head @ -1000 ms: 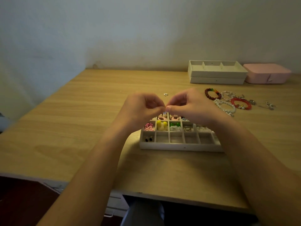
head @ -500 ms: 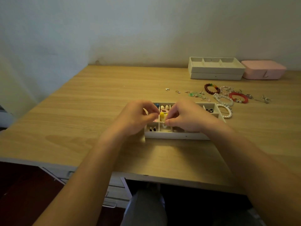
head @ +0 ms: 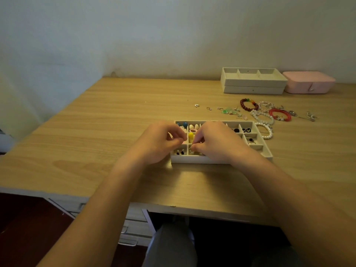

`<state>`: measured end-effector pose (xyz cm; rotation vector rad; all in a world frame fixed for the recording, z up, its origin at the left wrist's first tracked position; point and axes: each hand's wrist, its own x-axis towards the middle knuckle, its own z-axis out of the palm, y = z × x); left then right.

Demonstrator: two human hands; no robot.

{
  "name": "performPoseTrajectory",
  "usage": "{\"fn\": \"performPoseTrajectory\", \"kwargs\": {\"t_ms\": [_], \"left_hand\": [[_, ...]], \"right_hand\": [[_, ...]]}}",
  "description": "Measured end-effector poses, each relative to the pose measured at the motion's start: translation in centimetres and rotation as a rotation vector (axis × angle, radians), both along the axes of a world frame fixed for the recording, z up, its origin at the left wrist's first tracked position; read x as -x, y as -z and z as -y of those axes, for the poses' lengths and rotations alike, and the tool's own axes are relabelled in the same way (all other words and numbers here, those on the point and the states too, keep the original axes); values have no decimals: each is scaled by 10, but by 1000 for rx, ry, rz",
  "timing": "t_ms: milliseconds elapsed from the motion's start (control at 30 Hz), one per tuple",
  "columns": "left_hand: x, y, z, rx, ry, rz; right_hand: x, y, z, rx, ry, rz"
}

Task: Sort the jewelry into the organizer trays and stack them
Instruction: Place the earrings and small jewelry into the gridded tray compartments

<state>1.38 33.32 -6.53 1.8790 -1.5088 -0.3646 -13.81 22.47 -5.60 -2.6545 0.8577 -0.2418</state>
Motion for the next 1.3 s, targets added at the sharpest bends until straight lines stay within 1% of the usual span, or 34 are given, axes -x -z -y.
{"fn": "performPoseTrajectory", "kwargs": {"t_ms": [233,400,533,600,700,800,900,1067,1167,1300], "left_hand": [[4,-1,0,-17,-14,10],[5,-1,-2,-11,-15,-26],[7,-4,-5,-20,-7,-3],[9,-5,-6,-54,-9,30],[13,-6,-4,-97,-32,125],[16,-7,-3,-108,-26,206],[20,-11,-2,-179,2,291],[27,-15,-2,-260,-2,359],[33,-17,-2,-310,-6,410],[37,-18,0,-322,-10,442]], "right_hand": [[-1,2,-1,24,20,-16],[-2,12,-4,73,67,28],[4,11,-3,68,78,81],[10,4,0,13,56,94],[16,-6,2,-128,-38,64],[18,-7,4,-86,-51,10],[20,-7,7,-80,-57,-2],[19,-7,9,-105,-93,-70],[19,-6,9,-123,-101,-65],[18,-6,9,-133,-102,-30]]}}
